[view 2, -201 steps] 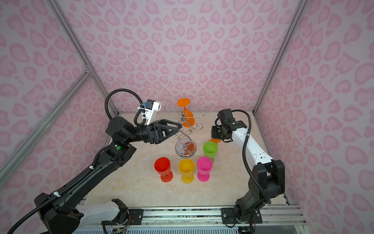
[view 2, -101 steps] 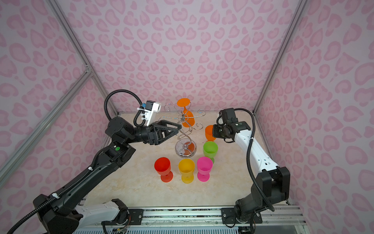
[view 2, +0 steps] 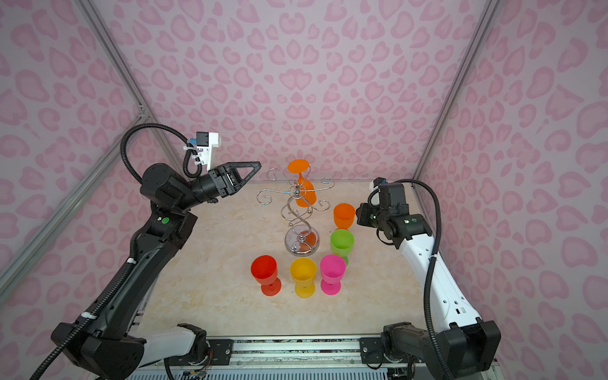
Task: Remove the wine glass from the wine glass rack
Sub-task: 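Open the right gripper and lift it away while the left gripper withdraws, then reach the left gripper up to the foot of the orange glass on the rack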
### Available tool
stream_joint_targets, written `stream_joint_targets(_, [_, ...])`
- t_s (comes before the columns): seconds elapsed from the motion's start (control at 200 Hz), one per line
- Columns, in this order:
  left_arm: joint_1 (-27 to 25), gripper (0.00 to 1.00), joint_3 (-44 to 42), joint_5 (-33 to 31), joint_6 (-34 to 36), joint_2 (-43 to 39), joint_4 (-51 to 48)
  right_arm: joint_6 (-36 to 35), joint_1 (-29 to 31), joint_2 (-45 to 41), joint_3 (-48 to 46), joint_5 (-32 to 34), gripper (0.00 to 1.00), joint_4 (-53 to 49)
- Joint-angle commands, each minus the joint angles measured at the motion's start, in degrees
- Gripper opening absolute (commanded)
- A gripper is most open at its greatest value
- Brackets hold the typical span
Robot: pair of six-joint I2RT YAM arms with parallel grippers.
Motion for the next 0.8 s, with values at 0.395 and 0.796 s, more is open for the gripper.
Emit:
stream_joint_targets(0.395, [8.28,0.66,23.11,6.17,-1.4,31.34,-7.15,2.18,-5.47,-9.48,-3.53,-4.02,0.3,3.25])
stream_joint_targets(0.796, [8.81,0.63,47.96,16.09,-7.01,54.66,-6.82,1.79,-8.83,-11.63,-6.0,-6.19,0.3,1.13])
